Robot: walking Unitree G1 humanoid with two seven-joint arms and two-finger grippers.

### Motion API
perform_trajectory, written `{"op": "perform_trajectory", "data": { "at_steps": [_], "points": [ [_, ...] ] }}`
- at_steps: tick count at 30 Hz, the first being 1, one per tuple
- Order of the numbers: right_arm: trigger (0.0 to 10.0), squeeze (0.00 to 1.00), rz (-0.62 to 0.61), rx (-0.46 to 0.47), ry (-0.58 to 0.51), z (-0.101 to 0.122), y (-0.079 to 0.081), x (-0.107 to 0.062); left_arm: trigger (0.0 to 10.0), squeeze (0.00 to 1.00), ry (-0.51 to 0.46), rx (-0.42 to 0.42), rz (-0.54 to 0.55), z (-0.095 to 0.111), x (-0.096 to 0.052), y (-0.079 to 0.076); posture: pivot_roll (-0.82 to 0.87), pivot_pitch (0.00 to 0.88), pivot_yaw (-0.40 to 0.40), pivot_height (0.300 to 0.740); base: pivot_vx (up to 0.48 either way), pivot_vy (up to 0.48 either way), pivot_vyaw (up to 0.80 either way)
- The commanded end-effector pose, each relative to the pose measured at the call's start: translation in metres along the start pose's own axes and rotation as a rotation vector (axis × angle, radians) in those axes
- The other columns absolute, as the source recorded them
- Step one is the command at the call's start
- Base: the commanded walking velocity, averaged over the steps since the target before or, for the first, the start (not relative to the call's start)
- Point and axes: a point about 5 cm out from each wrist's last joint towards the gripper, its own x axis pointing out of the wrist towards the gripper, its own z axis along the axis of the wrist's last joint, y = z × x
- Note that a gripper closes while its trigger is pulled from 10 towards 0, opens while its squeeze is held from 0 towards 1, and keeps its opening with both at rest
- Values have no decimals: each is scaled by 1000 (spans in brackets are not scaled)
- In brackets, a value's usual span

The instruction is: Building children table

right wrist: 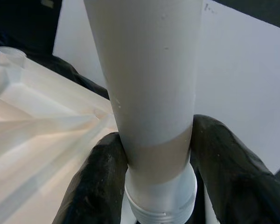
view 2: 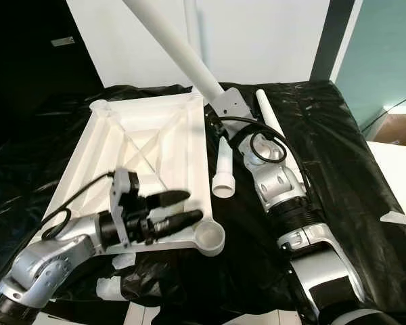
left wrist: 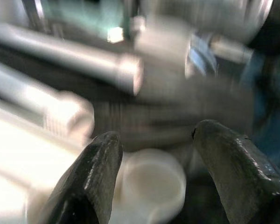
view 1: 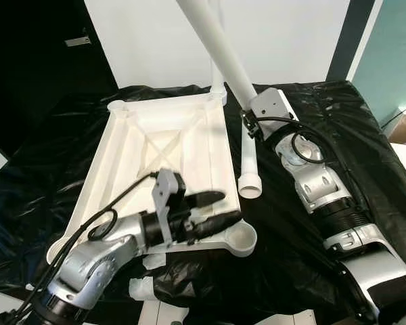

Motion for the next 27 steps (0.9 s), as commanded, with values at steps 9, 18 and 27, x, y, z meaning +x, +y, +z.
{"op": "perform_trajectory", "data": {
  "at_steps": [9, 18, 27],
  "points": [
    [10000, 0, 191, 191, -126, 28, 23, -29, 10000, 114, 334, 32, -106, -50, -20, 2, 18, 0, 90, 740, 0, 0, 0],
    [10000, 0, 340, 322, -143, 31, 30, -62, 10000, 0, 470, 57, -15, -74, -22, 14, 6, 0, 100, 740, 0, 0, 0],
    [10000, 0, 427, 375, -132, 32, 40, -84, 8353, 0, 391, 122, 83, -70, 1, 28, -10, 0, 112, 740, 0, 0, 0]
  ]
}}
